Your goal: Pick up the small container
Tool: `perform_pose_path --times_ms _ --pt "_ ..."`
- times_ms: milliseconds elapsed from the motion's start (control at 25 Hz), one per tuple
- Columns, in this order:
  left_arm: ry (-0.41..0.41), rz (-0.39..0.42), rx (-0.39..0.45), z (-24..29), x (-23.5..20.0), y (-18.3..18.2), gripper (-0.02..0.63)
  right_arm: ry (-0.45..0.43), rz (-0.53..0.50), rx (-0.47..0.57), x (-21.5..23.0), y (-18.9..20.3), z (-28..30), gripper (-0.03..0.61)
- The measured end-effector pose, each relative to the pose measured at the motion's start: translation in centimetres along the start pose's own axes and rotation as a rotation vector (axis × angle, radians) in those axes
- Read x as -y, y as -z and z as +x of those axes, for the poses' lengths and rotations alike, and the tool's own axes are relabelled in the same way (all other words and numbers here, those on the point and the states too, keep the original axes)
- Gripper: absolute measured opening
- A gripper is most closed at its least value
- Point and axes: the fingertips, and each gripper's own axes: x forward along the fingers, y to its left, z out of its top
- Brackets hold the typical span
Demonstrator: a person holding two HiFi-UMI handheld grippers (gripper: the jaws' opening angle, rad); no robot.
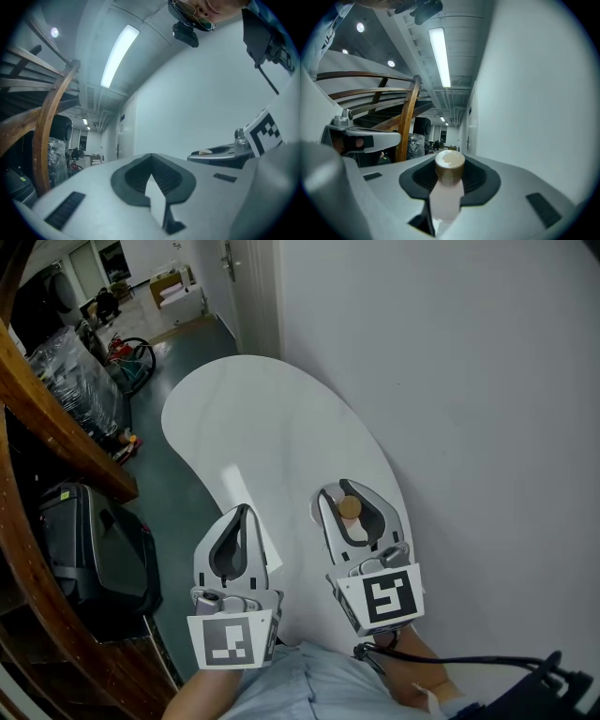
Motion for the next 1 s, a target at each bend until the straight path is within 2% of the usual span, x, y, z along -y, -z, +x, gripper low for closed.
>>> perform_pose_path --times_ms 80,240,320,400,560,720,880,1000 --pt "-0.002 -0.011 0.012 -0.3 0.2 -0.6 0.0 0.0 -0.002 -0.004 0.0 -0.2 -0.3 0.109" --pt "-0.004 0.028 0.011 -0.9 0.1 -1.0 -0.001 0.003 -0.004 -0.004 -0.1 -0.7 -0.8 0.109" --pt "-0.006 0.033 0.036 -1.0 -0.1 -1.7 -0.001 -0.011 -0.008 0.031 -0.5 -1.2 -0.7 0.109" --pt "-0.003 0.055 0.028 -1.2 -0.3 -1.6 -0.001 -0.024 -0.011 0.061 -1.0 -1.7 -0.6 0.109" --pt "-0.01 0.036 0.034 -1.5 -0.3 -1.6 0.0 -0.025 -0.011 0.058 -1.2 -1.6 -0.7 0.109" --pt "-0.006 0.067 0.044 -1.9 -0.7 -1.5 0.0 -0.029 -0.018 0.057 -1.7 -1.4 -0.7 0.109" --pt "-0.008 0.062 0.057 -2.2 -0.9 -2.0 0.0 -0.037 -0.029 0.049 -2.1 -1.6 -0.6 0.109" --pt "-0.015 0.022 0.053 -2.3 -1.0 -2.2 0.0 -0.039 -0.032 0.047 -2.5 -1.6 -0.5 0.109"
